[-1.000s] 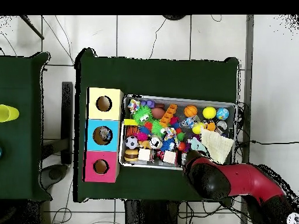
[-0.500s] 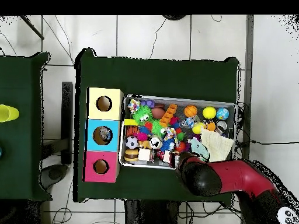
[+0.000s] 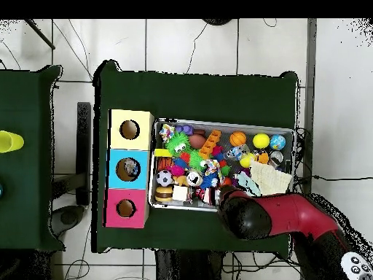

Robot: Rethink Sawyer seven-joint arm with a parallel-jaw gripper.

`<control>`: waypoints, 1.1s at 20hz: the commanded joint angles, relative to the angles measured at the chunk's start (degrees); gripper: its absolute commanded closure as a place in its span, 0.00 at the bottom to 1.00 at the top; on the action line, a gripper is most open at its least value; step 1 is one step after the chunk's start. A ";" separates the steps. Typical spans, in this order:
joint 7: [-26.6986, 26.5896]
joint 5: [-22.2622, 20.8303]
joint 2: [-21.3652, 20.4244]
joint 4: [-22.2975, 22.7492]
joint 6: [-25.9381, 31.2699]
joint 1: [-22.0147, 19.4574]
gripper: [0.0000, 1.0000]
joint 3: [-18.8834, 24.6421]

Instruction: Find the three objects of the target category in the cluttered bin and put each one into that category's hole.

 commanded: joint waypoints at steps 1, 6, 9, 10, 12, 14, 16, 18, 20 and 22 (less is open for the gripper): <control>-6.51 -3.40 1.66 -7.03 7.05 0.67 0.00 -1.56; -6.74 -3.28 1.76 -8.04 7.46 0.63 0.00 -1.50; -7.28 -3.02 1.99 -8.63 8.06 0.46 0.00 -1.25; -7.45 -3.00 2.11 -8.81 8.17 0.36 0.00 -1.20; -7.83 -3.03 2.64 -9.08 8.05 0.13 0.00 -0.98; -7.72 -3.45 3.22 -9.23 7.40 0.15 0.00 -1.05; -7.37 -3.93 3.71 -9.29 6.53 0.24 0.00 -1.26; -7.20 -4.30 4.06 -9.23 5.90 0.29 0.00 -1.37; -6.85 -4.59 4.26 -9.18 5.37 0.42 0.00 -1.57; -6.52 -4.91 4.39 -9.21 4.90 0.60 0.00 -1.79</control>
